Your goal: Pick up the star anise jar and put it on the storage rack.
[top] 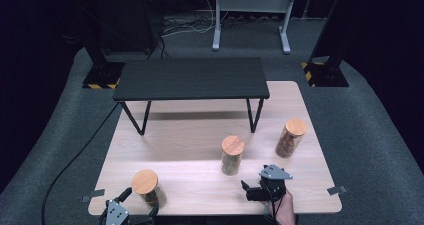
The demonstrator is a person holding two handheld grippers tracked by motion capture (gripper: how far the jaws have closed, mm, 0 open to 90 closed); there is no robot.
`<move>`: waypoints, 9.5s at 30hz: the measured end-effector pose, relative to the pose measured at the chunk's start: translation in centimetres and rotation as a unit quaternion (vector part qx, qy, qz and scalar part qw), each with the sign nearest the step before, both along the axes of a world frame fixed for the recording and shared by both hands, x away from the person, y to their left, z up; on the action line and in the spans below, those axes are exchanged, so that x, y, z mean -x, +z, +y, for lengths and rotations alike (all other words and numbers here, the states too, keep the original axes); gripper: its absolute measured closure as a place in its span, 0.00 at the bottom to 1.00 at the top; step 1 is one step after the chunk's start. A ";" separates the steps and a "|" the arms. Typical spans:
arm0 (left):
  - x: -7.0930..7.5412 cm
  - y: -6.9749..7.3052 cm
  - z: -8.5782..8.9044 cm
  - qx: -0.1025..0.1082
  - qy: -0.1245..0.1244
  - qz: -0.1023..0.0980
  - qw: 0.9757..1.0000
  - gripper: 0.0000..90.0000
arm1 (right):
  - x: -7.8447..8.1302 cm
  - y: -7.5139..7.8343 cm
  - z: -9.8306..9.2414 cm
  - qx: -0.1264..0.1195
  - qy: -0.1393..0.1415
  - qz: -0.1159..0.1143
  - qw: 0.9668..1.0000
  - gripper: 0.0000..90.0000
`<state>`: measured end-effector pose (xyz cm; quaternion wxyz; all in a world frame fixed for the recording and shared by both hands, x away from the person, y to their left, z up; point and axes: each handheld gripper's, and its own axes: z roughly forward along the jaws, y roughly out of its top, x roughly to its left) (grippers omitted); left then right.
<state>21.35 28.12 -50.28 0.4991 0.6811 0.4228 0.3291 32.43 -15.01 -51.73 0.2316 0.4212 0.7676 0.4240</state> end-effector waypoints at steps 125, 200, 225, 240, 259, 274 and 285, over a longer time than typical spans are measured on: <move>-7.1 3.4 -0.6 0.015 -0.020 -0.013 1.000 0.28 | -0.9 -0.8 -0.2 0.005 -0.017 0.021 1.000 0.01; -12.9 4.6 -1.4 0.004 -0.017 -0.011 1.000 0.28 | -0.7 -0.8 -0.1 0.007 -0.014 0.011 1.000 0.01; -14.7 5.9 -1.0 0.002 -0.018 -0.017 1.000 0.28 | -0.8 -0.8 -0.1 0.009 -0.015 0.015 1.000 0.01; -15.7 6.8 -0.8 0.008 -0.016 -0.022 1.000 0.28 | -0.9 -0.8 -0.1 0.010 -0.014 0.017 1.000 0.01; -17.1 7.7 -1.1 0.007 -0.017 -0.021 1.000 0.28 | -0.9 -0.8 -0.1 0.010 -0.013 0.019 1.000 0.01; -18.2 8.8 -1.4 0.009 -0.013 -0.023 1.000 0.28 | -0.9 -0.8 -0.1 0.011 -0.014 0.018 1.000 0.01; -18.8 9.6 -1.5 0.010 -0.011 -0.027 1.000 0.28 | -0.9 -0.8 -0.1 0.012 -0.013 0.019 1.000 0.01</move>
